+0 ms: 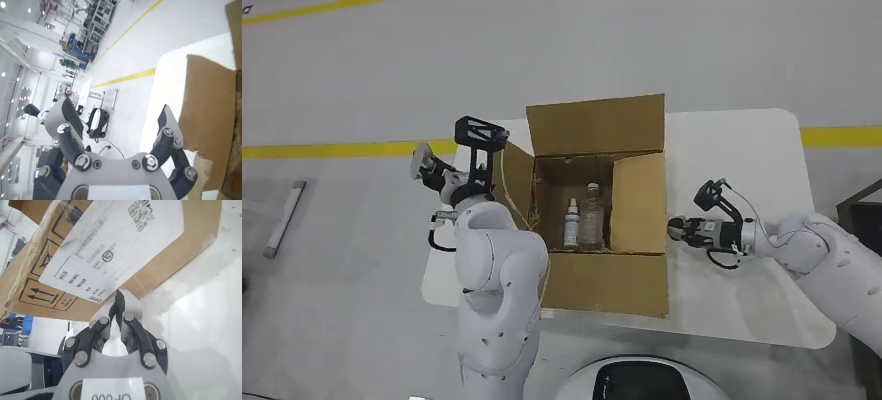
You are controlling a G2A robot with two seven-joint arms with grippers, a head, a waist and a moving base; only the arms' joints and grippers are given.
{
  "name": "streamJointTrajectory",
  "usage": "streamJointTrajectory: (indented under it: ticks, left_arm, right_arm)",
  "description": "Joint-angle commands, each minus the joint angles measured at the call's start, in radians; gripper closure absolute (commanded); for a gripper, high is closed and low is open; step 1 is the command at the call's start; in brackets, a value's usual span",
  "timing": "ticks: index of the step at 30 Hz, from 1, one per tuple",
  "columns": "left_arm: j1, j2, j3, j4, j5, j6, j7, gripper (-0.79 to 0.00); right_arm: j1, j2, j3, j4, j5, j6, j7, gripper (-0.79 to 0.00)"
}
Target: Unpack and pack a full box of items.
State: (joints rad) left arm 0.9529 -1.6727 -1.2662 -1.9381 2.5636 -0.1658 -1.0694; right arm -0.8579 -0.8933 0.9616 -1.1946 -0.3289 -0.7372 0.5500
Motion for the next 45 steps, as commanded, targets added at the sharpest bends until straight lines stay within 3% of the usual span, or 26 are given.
streamJointTrajectory:
  ticks: [1, 4, 8, 10, 18, 29, 35, 45]
  left_arm:
    - [-0.002, -0.007, 0.047, -0.026, -0.053, -0.001, 0.03, -0.785]
    - [-0.001, -0.024, 0.091, -0.046, -0.285, 0.02, 0.074, -0.785]
    - [-0.019, -0.046, 0.107, 0.021, -0.614, 0.044, 0.097, -0.785]
    - [-0.031, -0.059, 0.076, 0.07, -0.882, 0.083, 0.092, -0.785]
    - [-0.091, -0.069, -0.053, 0.319, -1.348, 0.138, 0.028, -0.785]
    - [-0.075, -0.067, -0.044, 0.327, -1.333, 0.126, 0.054, -0.785]
    - [-0.066, -0.063, -0.053, 0.44, -1.387, 0.194, 0.066, -0.785]
    - [-0.08, -0.058, -0.107, 0.55, -1.664, 0.196, 0.048, -0.785]
  right_arm:
    - [0.0, 0.003, 0.019, -0.001, -0.007, 0.005, -0.007, 0.0]
    - [-0.004, 0.01, 0.049, -0.003, -0.008, 0.006, -0.016, 0.0]
    - [-0.009, 0.016, 0.083, -0.005, -0.002, 0.014, -0.017, 0.0]
    - [-0.016, 0.019, 0.095, -0.005, 0.002, 0.014, -0.014, 0.0]
    - [-0.048, 0.025, 0.126, -0.014, 0.0, 0.015, -0.013, 0.0]
    - [-0.071, 0.028, 0.157, -0.054, -0.03, 0.031, -0.02, 0.0]
    - [-0.075, 0.02, 0.144, -0.073, -0.039, 0.029, -0.031, 0.0]
    - [-0.054, -0.004, 0.08, -0.072, -0.073, 0.043, -0.024, 0.0]
